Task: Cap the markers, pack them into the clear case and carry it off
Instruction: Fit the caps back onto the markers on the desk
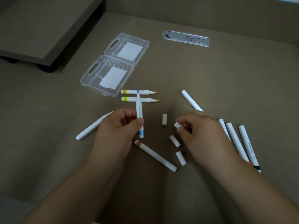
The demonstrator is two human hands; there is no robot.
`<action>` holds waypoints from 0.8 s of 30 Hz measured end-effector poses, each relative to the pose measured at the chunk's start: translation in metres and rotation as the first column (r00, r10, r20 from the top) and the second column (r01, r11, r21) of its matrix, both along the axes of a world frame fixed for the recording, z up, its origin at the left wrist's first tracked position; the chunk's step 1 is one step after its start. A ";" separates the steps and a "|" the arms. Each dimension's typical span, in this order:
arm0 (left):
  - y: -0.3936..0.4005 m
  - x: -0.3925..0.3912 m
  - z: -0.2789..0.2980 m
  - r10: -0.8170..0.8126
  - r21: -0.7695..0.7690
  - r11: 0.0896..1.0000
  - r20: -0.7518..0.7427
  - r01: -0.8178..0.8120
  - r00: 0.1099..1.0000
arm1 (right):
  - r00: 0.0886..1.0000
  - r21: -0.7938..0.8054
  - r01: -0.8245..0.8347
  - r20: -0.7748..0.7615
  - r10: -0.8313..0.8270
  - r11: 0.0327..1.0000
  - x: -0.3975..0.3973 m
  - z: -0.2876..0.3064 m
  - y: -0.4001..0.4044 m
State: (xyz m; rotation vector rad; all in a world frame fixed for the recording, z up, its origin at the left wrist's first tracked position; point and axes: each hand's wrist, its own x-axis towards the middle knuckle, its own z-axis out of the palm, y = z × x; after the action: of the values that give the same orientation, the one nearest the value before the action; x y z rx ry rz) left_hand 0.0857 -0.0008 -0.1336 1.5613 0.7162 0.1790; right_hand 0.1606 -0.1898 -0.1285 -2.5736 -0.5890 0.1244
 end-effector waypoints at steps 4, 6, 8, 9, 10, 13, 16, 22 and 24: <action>0.009 -0.001 -0.008 0.015 0.019 1.000 -0.004 -0.015 1.000 | 0.996 -0.147 -0.053 0.067 0.063 0.988 0.002 -0.002 0.007; 0.011 -0.002 -0.010 0.019 0.002 1.000 -0.006 -0.019 1.000 | 0.995 -0.144 -0.035 0.090 0.049 0.989 0.003 -0.001 0.011; 0.012 -0.003 -0.010 0.012 0.016 1.000 -0.023 -0.011 1.000 | 0.993 -0.106 -0.028 0.107 0.039 0.994 0.005 0.000 0.015; 0.011 -0.003 -0.010 0.002 0.028 1.000 -0.030 -0.002 1.000 | 0.992 -0.089 -0.047 0.113 0.057 0.995 0.006 0.000 0.019; 0.011 -0.004 -0.011 -0.008 0.041 0.999 -0.037 0.009 0.999 | 0.988 -0.077 -0.087 0.120 0.096 0.993 0.008 -0.001 0.023; 0.010 -0.004 -0.012 -0.028 0.064 0.997 -0.051 0.031 0.998 | 0.970 -0.126 -0.208 0.099 0.221 0.970 0.014 -0.008 0.034; 0.010 -0.005 -0.011 -0.036 0.075 0.996 -0.051 0.040 0.998 | 0.962 -0.157 -0.240 0.097 0.257 0.958 0.016 -0.010 0.040; 0.007 -0.007 -0.013 -0.026 0.092 0.995 -0.023 0.028 0.999 | 0.962 0.074 -0.274 0.036 0.272 0.959 0.003 -0.011 0.048; 0.008 -0.007 -0.013 -0.037 0.085 0.996 -0.020 0.039 0.999 | 0.964 0.245 -0.229 -0.076 0.254 0.942 -0.006 -0.008 0.043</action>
State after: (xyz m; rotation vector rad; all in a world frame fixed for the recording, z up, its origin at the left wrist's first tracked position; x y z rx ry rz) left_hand 0.0785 0.0070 -0.1462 1.6586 0.7003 0.1687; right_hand 0.1546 -0.1463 -0.1367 -2.2438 -0.8259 0.2579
